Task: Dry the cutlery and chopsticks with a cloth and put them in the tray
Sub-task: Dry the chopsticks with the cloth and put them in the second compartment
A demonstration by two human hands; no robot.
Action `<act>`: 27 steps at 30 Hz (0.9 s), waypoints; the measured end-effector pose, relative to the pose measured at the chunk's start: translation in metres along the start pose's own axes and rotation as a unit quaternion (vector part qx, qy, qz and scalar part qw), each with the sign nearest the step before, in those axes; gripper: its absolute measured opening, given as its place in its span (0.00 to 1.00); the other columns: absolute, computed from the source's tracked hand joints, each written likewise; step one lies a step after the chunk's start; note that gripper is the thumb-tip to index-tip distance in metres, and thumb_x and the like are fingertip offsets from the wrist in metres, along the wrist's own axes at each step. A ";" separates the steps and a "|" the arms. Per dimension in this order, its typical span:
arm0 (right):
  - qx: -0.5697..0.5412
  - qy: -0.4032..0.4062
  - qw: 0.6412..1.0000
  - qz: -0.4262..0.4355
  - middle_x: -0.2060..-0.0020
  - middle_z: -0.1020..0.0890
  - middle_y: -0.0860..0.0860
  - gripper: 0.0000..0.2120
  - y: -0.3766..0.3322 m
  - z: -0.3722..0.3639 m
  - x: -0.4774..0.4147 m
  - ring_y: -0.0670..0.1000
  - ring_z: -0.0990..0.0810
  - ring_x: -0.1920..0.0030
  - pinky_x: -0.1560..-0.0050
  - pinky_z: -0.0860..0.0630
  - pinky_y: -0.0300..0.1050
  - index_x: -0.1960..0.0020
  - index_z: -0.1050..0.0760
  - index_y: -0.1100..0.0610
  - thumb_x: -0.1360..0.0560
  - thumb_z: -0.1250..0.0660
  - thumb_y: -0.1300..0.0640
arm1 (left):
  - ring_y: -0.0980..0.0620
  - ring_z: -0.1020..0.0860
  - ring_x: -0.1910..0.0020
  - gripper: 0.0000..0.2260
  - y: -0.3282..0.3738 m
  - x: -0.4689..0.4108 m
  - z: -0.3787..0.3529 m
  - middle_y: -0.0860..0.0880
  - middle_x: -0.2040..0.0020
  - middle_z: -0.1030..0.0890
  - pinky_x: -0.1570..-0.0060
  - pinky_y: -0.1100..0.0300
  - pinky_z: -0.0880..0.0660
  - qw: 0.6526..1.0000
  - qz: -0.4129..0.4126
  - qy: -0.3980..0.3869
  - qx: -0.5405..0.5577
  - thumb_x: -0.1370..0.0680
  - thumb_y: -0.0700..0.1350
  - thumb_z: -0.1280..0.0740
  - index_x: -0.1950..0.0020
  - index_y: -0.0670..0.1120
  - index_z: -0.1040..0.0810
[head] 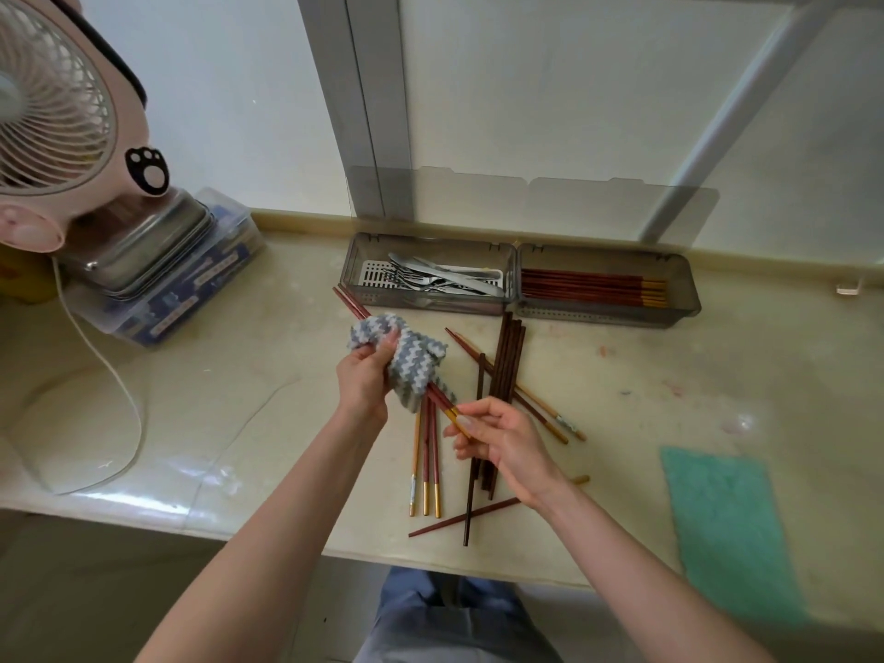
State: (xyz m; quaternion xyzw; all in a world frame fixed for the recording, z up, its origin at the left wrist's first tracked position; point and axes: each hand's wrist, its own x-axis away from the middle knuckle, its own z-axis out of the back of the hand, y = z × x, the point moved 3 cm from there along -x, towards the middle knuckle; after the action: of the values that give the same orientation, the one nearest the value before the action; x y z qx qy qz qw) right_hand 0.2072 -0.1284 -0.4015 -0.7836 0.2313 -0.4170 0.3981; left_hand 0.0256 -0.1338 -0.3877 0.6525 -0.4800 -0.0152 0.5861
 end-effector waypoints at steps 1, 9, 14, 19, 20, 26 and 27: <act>-0.005 0.030 1.000 0.004 0.63 0.18 0.61 0.05 0.000 0.001 -0.001 0.50 0.21 0.68 0.67 0.22 0.41 0.51 0.24 0.65 0.25 0.36 0.70 | 0.54 0.19 0.65 0.03 -0.001 0.003 -0.002 0.50 0.66 0.17 0.62 0.60 0.20 1.000 -0.005 -0.002 -0.005 0.24 0.39 0.34 0.56 0.40 0.22; -0.043 0.158 0.986 -0.009 0.54 0.18 0.61 0.07 0.005 0.002 -0.010 0.53 0.17 0.65 0.67 0.21 0.40 0.49 0.26 0.65 0.25 0.38 0.72 | 0.54 0.17 0.67 0.02 -0.034 0.041 -0.032 0.44 0.62 0.18 0.67 0.63 0.21 0.984 0.035 -0.096 -0.143 0.24 0.35 0.35 0.54 0.37 0.23; 0.035 0.237 0.962 0.128 0.52 0.17 0.55 0.10 -0.024 0.030 -0.012 0.52 0.17 0.51 0.55 0.20 0.39 0.45 0.22 0.60 0.22 0.36 0.56 | 0.53 0.19 0.66 0.07 -0.017 0.027 -0.037 0.45 0.63 0.18 0.62 0.60 0.21 0.927 -0.042 -0.141 -0.345 0.28 0.39 0.28 0.55 0.36 0.20; 0.043 0.164 0.977 0.132 0.54 0.16 0.54 0.07 -0.057 0.037 -0.027 0.50 0.18 0.52 0.51 0.22 0.40 0.48 0.20 0.58 0.23 0.36 0.59 | 0.51 0.20 0.61 0.08 -0.029 0.036 -0.069 0.48 0.62 0.19 0.54 0.57 0.23 0.806 -0.075 -0.254 -0.529 0.32 0.47 0.25 0.63 0.46 0.22; 0.020 0.168 0.977 0.127 0.57 0.16 0.54 0.06 -0.061 0.039 -0.028 0.51 0.18 0.55 0.54 0.22 0.40 0.52 0.19 0.58 0.24 0.35 0.61 | 0.49 0.19 0.58 0.10 -0.032 0.037 -0.070 0.47 0.60 0.17 0.50 0.53 0.22 0.812 -0.070 -0.258 -0.518 0.32 0.48 0.25 0.61 0.43 0.21; -0.098 0.169 0.964 0.180 0.61 0.16 0.58 0.07 -0.127 0.067 -0.047 0.56 0.16 0.58 0.54 0.18 0.49 0.52 0.24 0.64 0.21 0.40 0.64 | 0.43 0.19 0.58 0.12 -0.024 0.029 -0.082 0.41 0.59 0.17 0.51 0.44 0.24 0.862 -0.062 -0.248 -0.438 0.32 0.48 0.25 0.60 0.39 0.19; -0.112 0.184 0.956 0.200 0.59 0.17 0.59 0.07 -0.143 0.075 -0.052 0.57 0.16 0.56 0.53 0.18 0.50 0.51 0.25 0.64 0.21 0.40 0.63 | 0.43 0.19 0.59 0.13 -0.021 0.028 -0.083 0.39 0.60 0.18 0.52 0.43 0.24 0.872 -0.060 -0.240 -0.421 0.31 0.47 0.25 0.60 0.37 0.20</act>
State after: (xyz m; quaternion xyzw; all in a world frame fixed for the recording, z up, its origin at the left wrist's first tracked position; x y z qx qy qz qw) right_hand 0.2463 0.0225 -0.3341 -0.6706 0.4981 -0.4370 0.3335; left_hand 0.1015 -0.0925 -0.3630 0.3472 -0.5143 -0.4074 0.6701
